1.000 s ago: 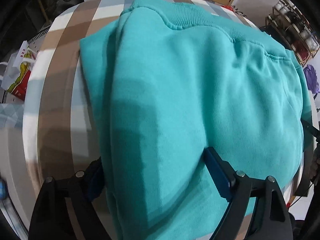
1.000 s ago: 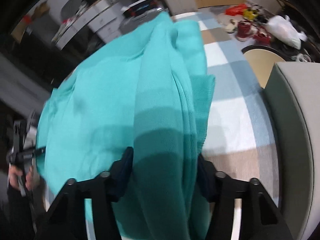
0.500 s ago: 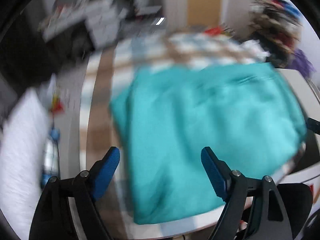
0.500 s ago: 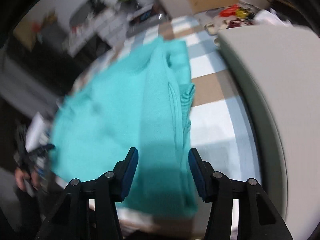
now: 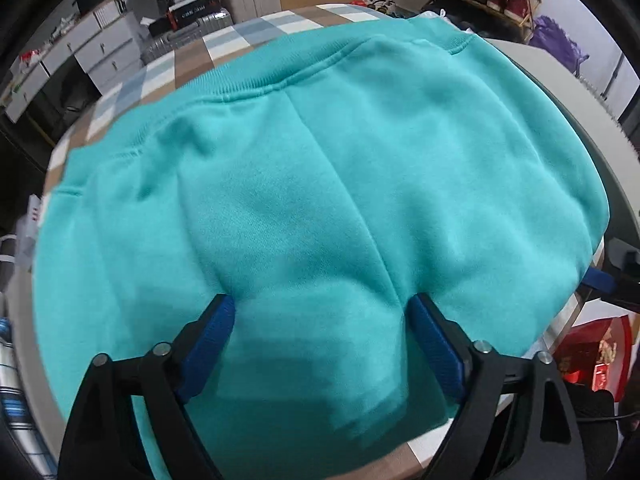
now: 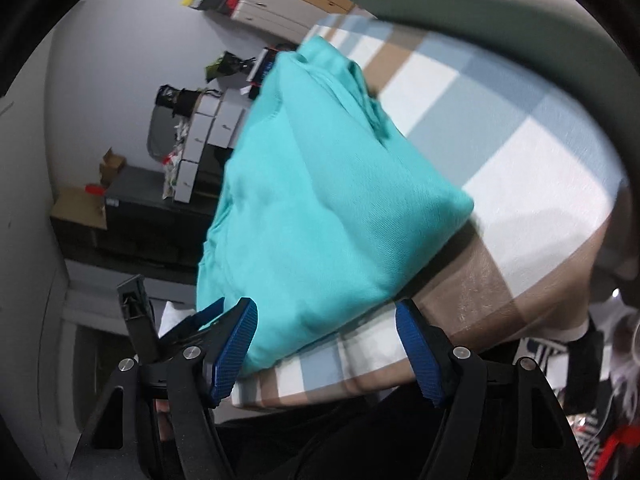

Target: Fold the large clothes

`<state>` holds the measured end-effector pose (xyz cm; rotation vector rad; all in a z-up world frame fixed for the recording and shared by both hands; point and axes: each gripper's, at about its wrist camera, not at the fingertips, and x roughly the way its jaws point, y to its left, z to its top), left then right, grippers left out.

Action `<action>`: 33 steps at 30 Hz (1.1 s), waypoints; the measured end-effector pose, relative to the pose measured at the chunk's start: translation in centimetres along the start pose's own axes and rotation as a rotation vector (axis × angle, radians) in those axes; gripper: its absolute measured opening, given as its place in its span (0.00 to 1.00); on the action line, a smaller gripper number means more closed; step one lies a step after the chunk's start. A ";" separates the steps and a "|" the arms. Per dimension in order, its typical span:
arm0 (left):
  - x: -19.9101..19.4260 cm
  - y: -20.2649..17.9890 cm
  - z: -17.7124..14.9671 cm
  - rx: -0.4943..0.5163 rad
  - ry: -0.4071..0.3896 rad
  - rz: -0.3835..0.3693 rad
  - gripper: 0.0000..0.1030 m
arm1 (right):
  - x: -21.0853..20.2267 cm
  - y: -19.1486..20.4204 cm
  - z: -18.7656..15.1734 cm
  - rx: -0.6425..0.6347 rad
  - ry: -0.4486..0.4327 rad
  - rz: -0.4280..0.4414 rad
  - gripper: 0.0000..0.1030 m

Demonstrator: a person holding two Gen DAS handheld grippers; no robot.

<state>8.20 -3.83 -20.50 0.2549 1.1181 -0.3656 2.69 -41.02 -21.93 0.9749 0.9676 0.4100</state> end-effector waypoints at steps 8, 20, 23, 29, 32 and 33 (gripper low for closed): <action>-1.1 0.2 -1.0 0.007 -0.071 0.003 0.88 | 3.0 2.2 1.5 -0.045 -0.047 -0.083 0.72; -1.7 -1.2 -1.9 0.023 -0.069 -0.021 0.88 | 3.1 6.3 2.4 -0.210 -0.162 -0.104 0.24; -1.7 -1.4 -1.9 0.034 -0.066 -0.020 0.88 | 4.4 5.8 2.7 -0.188 -0.120 -0.151 0.27; -1.6 -1.5 -1.8 0.033 -0.057 -0.022 0.88 | 6.3 2.9 3.7 -0.001 -0.021 -0.101 0.50; -1.7 -1.7 -1.9 0.035 -0.058 -0.018 0.88 | 6.5 3.3 3.7 -0.035 -0.027 -0.135 0.50; -1.7 -1.7 -1.9 0.033 -0.058 -0.018 0.88 | 6.6 3.7 3.6 -0.058 -0.039 -0.155 0.48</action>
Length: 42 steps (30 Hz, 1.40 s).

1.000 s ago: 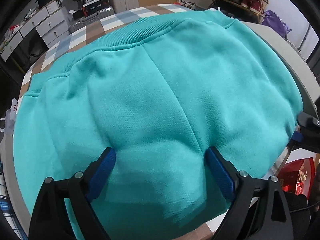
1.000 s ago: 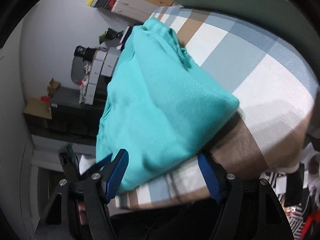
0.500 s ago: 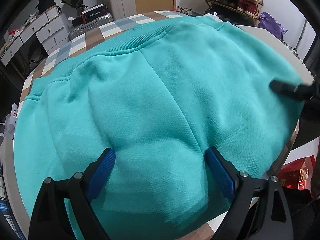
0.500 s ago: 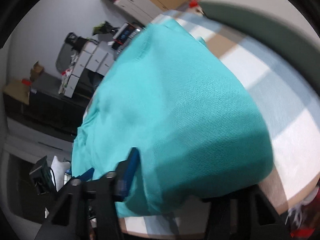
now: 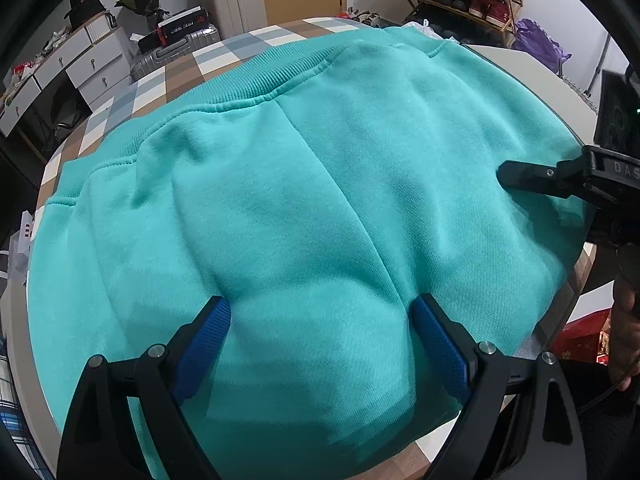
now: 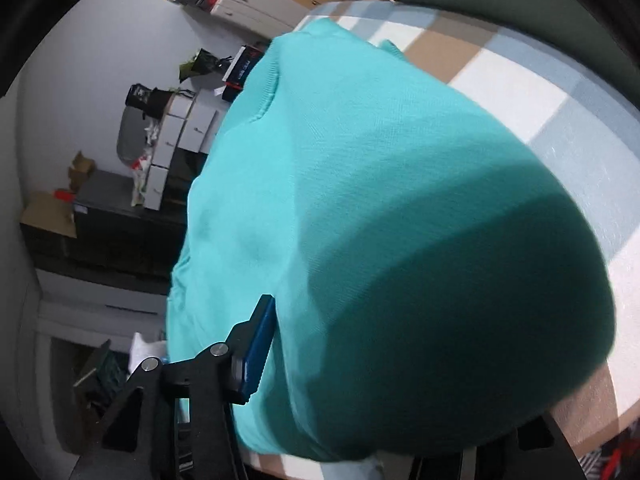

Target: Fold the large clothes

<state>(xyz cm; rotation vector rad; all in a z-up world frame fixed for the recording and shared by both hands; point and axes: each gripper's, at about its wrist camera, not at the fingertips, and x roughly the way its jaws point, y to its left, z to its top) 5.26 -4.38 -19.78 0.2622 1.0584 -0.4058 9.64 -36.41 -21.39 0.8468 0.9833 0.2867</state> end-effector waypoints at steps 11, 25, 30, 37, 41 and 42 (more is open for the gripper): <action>-0.2 -0.6 0.0 -0.011 -0.011 0.010 0.88 | -1.2 2.4 0.2 -0.186 -0.082 -0.013 0.23; -1.3 -5.3 4.8 0.042 -0.096 -0.228 0.87 | -7.3 1.4 3.2 -0.375 -0.274 -0.096 0.17; -1.4 -2.8 4.7 -0.015 -0.106 -0.070 0.87 | -8.2 1.7 2.7 -0.422 -0.308 -0.125 0.17; 2.2 -4.5 5.3 -0.033 0.014 -0.145 0.87 | -8.9 2.8 3.1 -0.477 -0.355 -0.106 0.16; 2.8 -6.4 7.4 -0.037 -0.004 -0.271 0.87 | -11.4 5.3 5.1 -0.526 -0.398 -0.165 0.15; 2.8 -6.6 7.9 -0.043 -0.012 -0.314 0.87 | -12.0 6.4 5.4 -0.555 -0.413 -0.196 0.15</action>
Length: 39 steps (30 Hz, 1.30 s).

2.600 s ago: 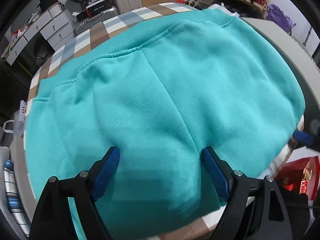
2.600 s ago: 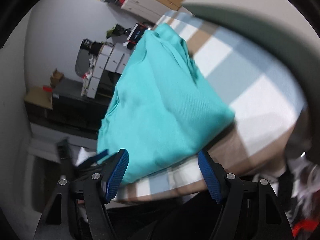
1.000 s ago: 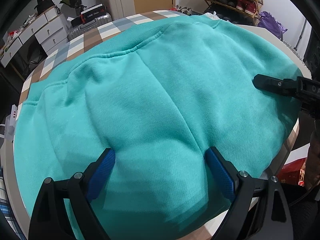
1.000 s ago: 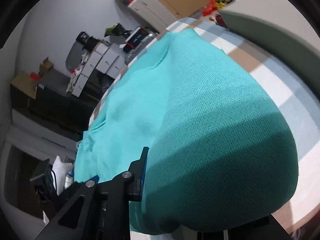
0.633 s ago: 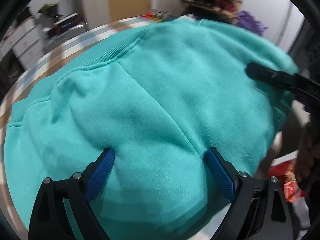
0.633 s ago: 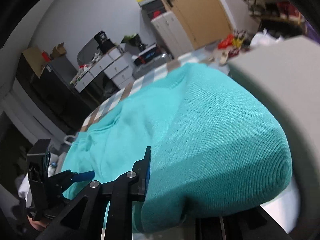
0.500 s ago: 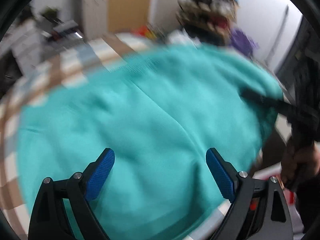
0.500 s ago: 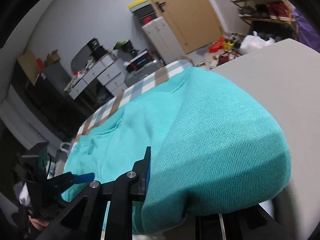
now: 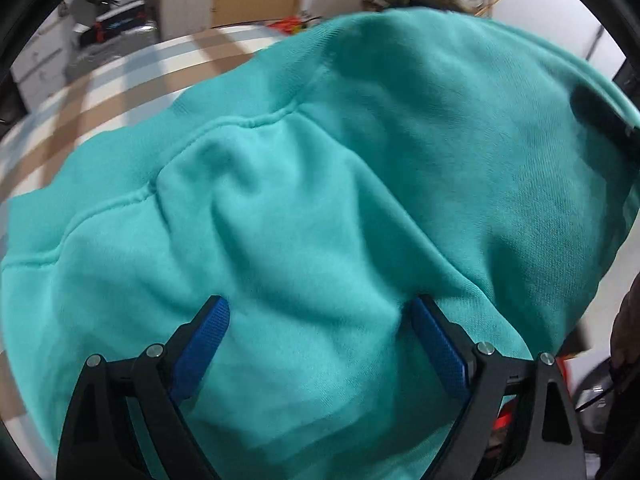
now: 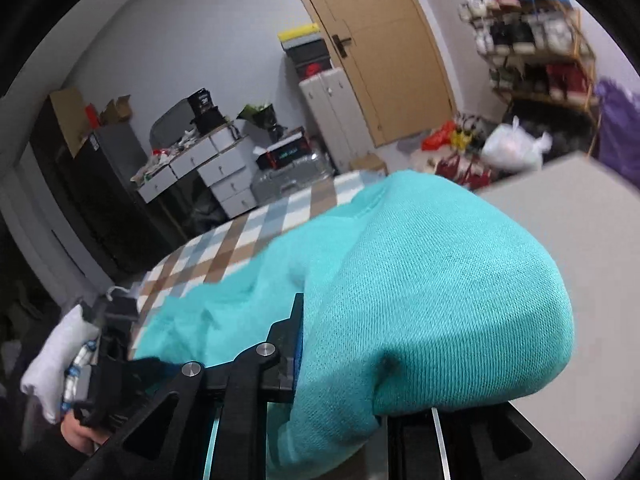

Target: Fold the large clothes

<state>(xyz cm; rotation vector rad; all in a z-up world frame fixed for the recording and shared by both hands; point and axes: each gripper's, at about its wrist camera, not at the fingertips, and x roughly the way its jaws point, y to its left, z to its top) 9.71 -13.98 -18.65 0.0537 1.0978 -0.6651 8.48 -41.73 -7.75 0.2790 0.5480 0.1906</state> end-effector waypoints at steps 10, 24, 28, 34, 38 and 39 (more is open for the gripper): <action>-15.2 10.6 -9.3 -0.231 -0.218 -0.113 0.84 | -2.2 19.4 -5.1 -0.806 -0.082 -0.134 0.15; -21.0 13.0 -12.1 -0.336 -0.294 -0.168 0.84 | 1.3 25.7 -21.2 -1.232 0.213 -0.034 0.24; -23.4 11.1 -8.2 -0.230 -0.378 -0.269 0.85 | 1.9 25.8 -21.6 -1.228 0.244 0.003 0.27; -21.0 4.5 0.3 0.029 -0.246 -0.213 0.86 | 2.5 26.7 -23.1 -1.270 0.253 0.051 0.30; -12.5 6.7 0.7 -0.036 0.016 -0.034 0.84 | 2.3 26.5 -22.9 -1.239 0.261 0.083 0.35; -11.6 7.7 0.0 -0.064 0.041 -0.027 0.83 | 1.9 26.2 -22.5 -1.203 0.280 0.121 0.44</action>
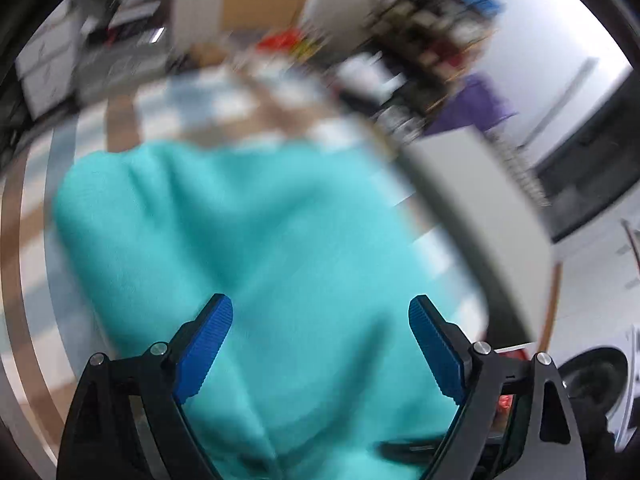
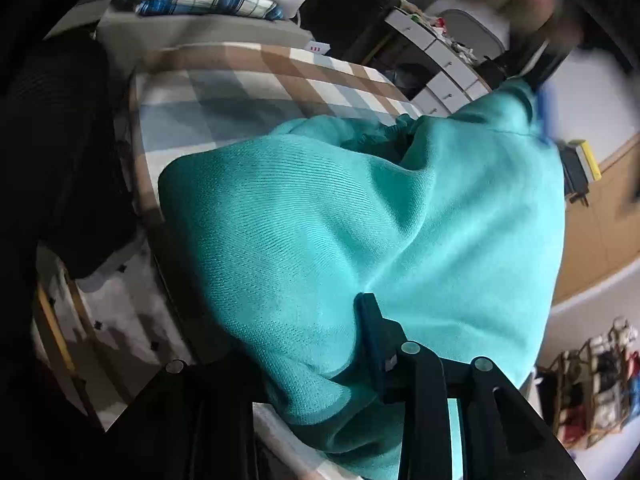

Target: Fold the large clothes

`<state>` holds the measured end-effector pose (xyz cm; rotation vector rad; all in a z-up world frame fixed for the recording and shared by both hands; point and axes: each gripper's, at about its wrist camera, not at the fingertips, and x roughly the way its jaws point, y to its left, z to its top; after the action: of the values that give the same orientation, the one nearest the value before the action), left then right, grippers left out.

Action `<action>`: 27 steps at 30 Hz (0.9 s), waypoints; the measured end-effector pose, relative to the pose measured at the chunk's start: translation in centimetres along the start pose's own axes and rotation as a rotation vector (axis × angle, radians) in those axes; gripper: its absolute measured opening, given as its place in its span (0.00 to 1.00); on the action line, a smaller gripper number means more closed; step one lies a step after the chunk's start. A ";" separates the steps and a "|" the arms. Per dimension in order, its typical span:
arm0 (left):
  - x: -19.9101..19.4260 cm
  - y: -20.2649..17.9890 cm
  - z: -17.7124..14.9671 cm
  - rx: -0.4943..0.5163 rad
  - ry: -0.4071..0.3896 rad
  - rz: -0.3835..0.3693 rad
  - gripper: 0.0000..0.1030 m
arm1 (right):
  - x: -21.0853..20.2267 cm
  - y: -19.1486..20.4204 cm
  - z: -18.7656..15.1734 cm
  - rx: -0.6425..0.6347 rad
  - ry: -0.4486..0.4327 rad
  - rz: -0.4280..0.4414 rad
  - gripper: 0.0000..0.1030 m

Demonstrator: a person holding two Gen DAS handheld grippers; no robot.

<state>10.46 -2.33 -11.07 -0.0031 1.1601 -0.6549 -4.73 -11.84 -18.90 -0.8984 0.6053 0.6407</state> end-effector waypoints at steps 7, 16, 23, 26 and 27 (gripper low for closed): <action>-0.2 4.5 -3.9 -0.128 -0.082 -0.093 0.83 | -5.9 -5.7 -2.5 0.291 -0.122 0.405 0.76; -5.5 2.2 -4.7 -0.123 -0.205 -0.105 0.83 | 0.2 -17.0 -7.2 0.981 -0.048 0.548 0.36; -4.0 -3.6 -9.4 0.047 -0.123 -0.101 0.84 | 4.0 -17.3 -9.7 1.160 -0.072 0.729 0.02; 0.0 -2.5 -11.8 0.043 -0.131 -0.027 0.83 | 4.7 -17.0 -10.0 1.191 -0.065 0.763 0.00; 0.3 -2.7 -12.3 0.060 -0.147 0.002 0.83 | 4.6 -16.8 -9.6 1.170 -0.056 0.749 0.00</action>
<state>-1.13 -0.67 -15.64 0.0008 0.9982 -0.6767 8.48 -26.71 -18.25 0.4777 1.0991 0.8020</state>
